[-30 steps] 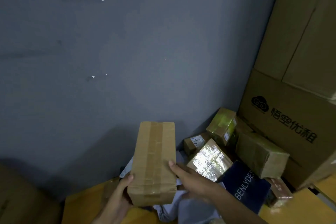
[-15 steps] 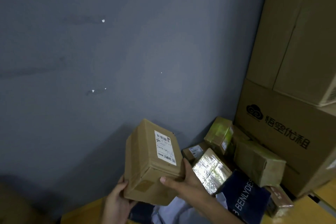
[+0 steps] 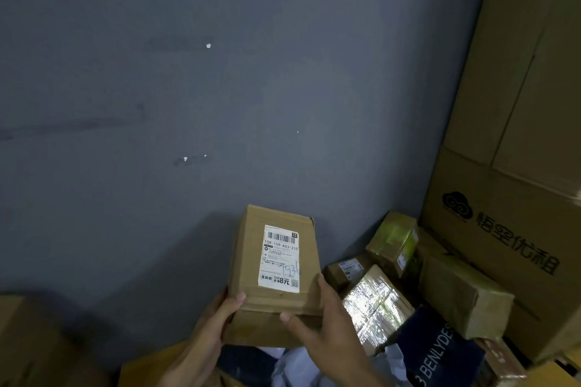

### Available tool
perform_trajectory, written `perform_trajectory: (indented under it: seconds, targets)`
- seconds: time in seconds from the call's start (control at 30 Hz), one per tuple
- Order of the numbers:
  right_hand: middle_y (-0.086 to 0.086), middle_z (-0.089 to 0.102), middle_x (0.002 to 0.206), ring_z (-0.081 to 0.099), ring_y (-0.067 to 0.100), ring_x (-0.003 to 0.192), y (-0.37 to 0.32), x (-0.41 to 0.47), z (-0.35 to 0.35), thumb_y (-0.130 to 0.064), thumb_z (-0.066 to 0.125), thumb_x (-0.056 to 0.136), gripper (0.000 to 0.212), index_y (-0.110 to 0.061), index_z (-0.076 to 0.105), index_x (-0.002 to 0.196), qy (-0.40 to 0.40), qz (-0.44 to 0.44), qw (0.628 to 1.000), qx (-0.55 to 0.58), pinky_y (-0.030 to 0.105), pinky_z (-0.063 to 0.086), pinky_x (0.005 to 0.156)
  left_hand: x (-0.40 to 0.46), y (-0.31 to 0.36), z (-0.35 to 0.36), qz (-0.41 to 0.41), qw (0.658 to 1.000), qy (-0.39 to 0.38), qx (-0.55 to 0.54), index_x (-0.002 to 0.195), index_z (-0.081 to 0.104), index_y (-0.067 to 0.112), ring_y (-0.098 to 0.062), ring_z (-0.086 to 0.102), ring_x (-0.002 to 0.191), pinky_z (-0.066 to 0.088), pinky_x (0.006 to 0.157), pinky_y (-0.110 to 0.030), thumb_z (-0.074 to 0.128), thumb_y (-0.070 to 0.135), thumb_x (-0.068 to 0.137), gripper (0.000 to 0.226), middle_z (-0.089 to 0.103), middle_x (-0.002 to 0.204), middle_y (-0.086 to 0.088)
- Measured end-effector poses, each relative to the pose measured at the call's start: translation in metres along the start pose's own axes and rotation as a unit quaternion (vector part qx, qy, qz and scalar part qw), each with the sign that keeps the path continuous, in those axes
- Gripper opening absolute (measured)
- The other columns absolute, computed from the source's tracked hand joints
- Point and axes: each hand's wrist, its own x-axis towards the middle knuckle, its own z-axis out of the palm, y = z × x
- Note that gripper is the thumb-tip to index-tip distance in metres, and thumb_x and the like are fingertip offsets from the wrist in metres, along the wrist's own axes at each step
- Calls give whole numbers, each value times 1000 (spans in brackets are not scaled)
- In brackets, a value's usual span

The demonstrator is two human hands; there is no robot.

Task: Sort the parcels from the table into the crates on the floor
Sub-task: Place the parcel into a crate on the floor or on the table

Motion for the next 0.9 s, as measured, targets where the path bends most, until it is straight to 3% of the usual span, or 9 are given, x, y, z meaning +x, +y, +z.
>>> perform_trajectory:
  seconds: [0.1,0.2,0.27,0.33,0.5,0.63,0.8,0.9]
  targets:
    - [-21,53,136,51,6,130,-6,3,-9,-69,66,82,75,-42,34,144,1,26,995,101,25,46,103,-2,0,-3,47,998,14,-39,132,62,16,-27,65,118,44,106,-48,96,54,36,109,70,126,-10]
    - [-18,53,132,53,9,125,-12,8,-18,-76,63,79,91,-33,33,153,-12,76,987,143,31,47,104,-3,0,-1,81,994,3,-74,135,58,7,-35,59,124,40,108,-53,97,51,30,119,67,129,-17]
    - [-12,55,136,55,10,121,-19,7,-22,-69,65,84,75,-41,39,148,-38,110,974,195,38,55,97,-4,-1,0,97,992,-12,-86,139,54,8,-39,56,126,38,110,-58,96,50,31,123,64,132,-19]
    - [-13,58,133,58,7,114,-23,4,-25,-56,69,88,52,-49,47,135,-63,118,964,230,33,59,84,-7,2,0,110,990,-20,-81,143,49,9,-43,53,130,33,112,-64,96,48,37,123,61,136,-21]
    - [-16,72,120,64,14,119,-18,6,-30,-64,79,58,65,-52,66,120,-78,101,953,275,38,56,92,-15,11,1,130,990,-29,-37,145,45,8,-43,52,130,32,112,-66,93,50,44,120,59,138,-21]
    - [-12,74,117,67,13,115,-27,1,-32,-50,79,74,41,-46,73,114,-77,79,951,288,41,54,99,-22,18,0,127,991,-44,4,147,43,11,-40,53,131,34,112,-63,91,49,50,114,58,141,-19]
    - [-12,77,107,72,2,96,-34,-6,-39,-21,63,95,25,-31,70,117,-62,71,955,283,19,58,73,-28,28,-1,108,987,-98,72,149,41,14,-33,54,132,40,108,-50,86,49,59,107,59,141,-13]
    - [-12,77,106,72,3,99,-37,-10,-40,-22,63,97,22,-32,71,115,-51,75,958,273,21,58,77,-29,30,0,91,987,-107,83,150,40,17,-29,52,134,38,111,-49,86,52,62,105,59,142,-9]
